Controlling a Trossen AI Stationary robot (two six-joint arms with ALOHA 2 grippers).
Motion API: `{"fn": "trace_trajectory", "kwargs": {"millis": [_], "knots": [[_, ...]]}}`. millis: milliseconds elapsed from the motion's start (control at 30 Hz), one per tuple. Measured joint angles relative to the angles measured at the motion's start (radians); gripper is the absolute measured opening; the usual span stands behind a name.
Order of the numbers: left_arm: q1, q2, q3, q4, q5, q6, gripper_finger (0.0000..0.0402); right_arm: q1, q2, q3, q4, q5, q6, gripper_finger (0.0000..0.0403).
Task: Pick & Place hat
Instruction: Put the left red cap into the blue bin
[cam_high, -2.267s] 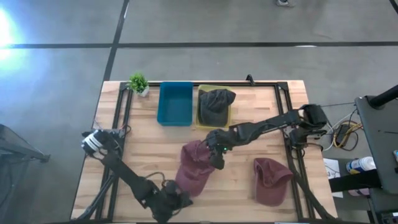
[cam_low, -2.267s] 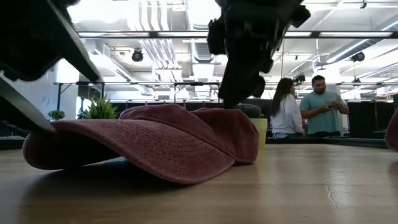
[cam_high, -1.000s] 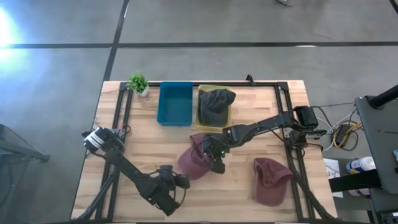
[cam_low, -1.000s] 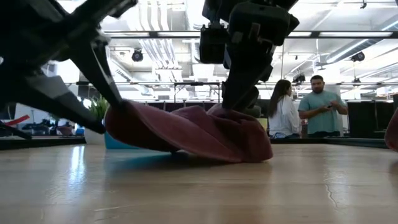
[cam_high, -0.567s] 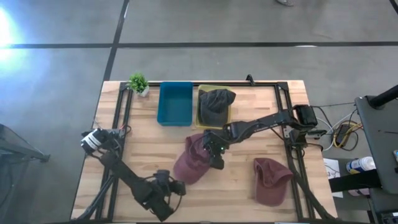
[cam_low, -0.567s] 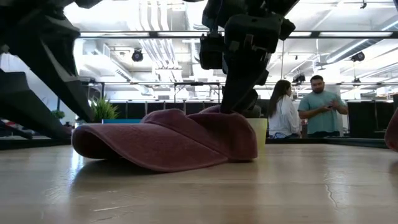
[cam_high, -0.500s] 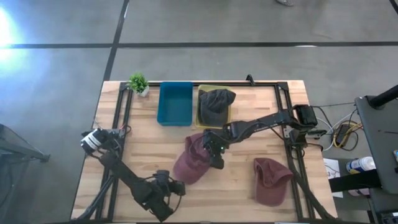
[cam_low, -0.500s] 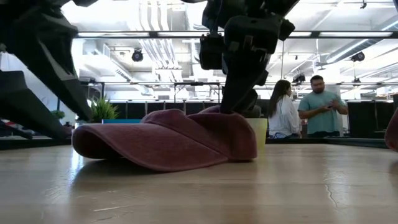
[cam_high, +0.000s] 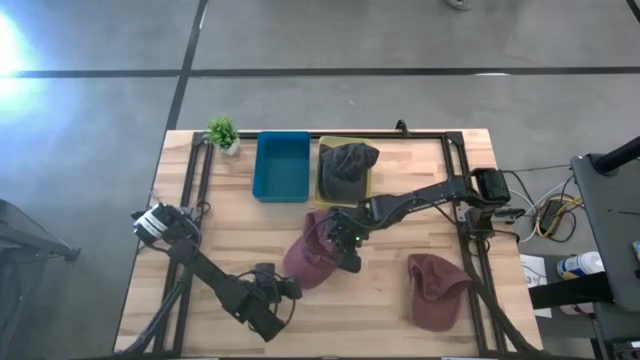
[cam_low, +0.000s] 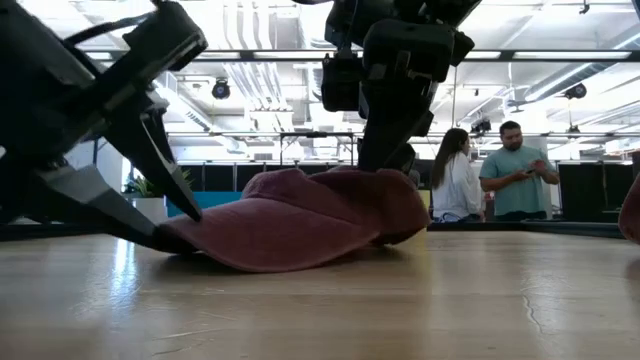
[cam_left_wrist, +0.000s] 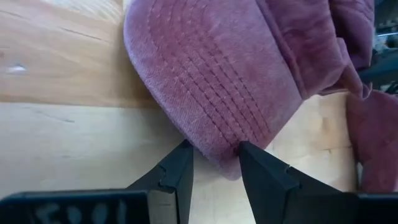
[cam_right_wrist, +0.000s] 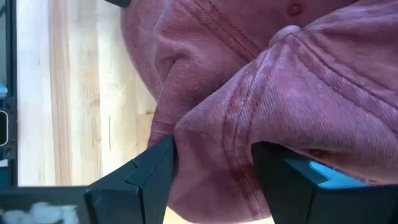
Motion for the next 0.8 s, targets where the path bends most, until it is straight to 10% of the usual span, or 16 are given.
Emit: {"fn": "trace_trajectory", "kwargs": {"millis": [800], "knots": [[0.101, 0.0, -0.077, 0.082, -0.311, 0.042, 0.0122, 0.0, 0.0, -0.006, -0.004, -0.018, 0.004, 0.0208]]}}
